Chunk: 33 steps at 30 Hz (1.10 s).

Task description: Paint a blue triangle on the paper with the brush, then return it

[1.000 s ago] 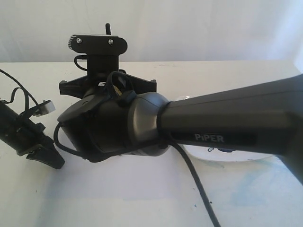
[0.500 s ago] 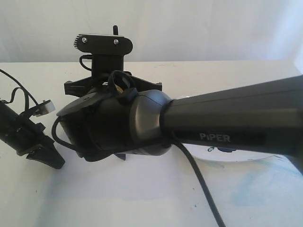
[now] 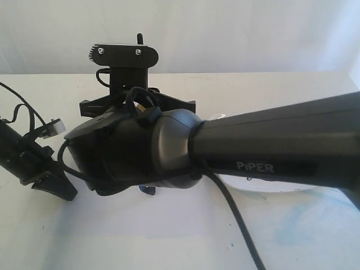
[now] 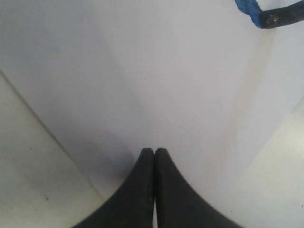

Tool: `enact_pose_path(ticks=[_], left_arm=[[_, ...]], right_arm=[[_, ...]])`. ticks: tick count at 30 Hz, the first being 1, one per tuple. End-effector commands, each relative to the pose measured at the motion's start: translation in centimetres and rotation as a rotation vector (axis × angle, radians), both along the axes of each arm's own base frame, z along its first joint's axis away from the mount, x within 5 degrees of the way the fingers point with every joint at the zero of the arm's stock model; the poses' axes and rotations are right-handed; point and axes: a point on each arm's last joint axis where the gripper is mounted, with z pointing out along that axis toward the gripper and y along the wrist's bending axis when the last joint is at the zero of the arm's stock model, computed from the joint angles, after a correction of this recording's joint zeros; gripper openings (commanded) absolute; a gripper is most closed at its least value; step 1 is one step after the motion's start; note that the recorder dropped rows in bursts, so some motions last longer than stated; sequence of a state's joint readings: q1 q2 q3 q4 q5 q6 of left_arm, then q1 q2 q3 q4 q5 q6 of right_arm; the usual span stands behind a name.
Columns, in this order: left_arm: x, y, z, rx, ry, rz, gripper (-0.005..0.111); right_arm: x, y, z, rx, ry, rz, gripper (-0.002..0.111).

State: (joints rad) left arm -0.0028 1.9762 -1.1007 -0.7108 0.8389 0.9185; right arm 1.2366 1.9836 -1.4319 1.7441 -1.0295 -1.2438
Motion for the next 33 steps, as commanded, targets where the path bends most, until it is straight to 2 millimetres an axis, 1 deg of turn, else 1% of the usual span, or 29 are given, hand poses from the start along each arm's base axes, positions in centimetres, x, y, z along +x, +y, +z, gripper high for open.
enact_pose_path(ticks=[1,15,23,27,30,33], left_arm=[[-0.2,-0.1,-0.1,-0.019,0.025,-0.002,0.000],[-0.2,-0.1,-0.1,-0.018,0.022,-0.007,0.000],[-0.2,-0.1,-0.1,-0.022,0.024,-0.005,0.000],[-0.2,-0.2,-0.1,-0.027,0.024,0.000,0.000],[-0.2,-0.2,-0.1,-0.027,0.024,0.000,0.000],[-0.2,-0.2,-0.1,-0.027,0.024,0.000,0.000]], right_arm=[[-0.3,-0.3,1.3,0.007,-0.019,-0.007,0.000],[-1.4,-0.4,1.6,-0.051,-0.049,-0.026,0.000],[-2.1,0.1,1.6,-0.050,-0.047,-0.001,0.000],[-2.2,1.0,1.7,-0.031,-0.053,0.100,0.000],[-2.2,1.8,2.3,-0.008,-0.123,0.191,0.000],[-2.0,2.1,2.7,0.013,-0.181,0.211,0.000]])
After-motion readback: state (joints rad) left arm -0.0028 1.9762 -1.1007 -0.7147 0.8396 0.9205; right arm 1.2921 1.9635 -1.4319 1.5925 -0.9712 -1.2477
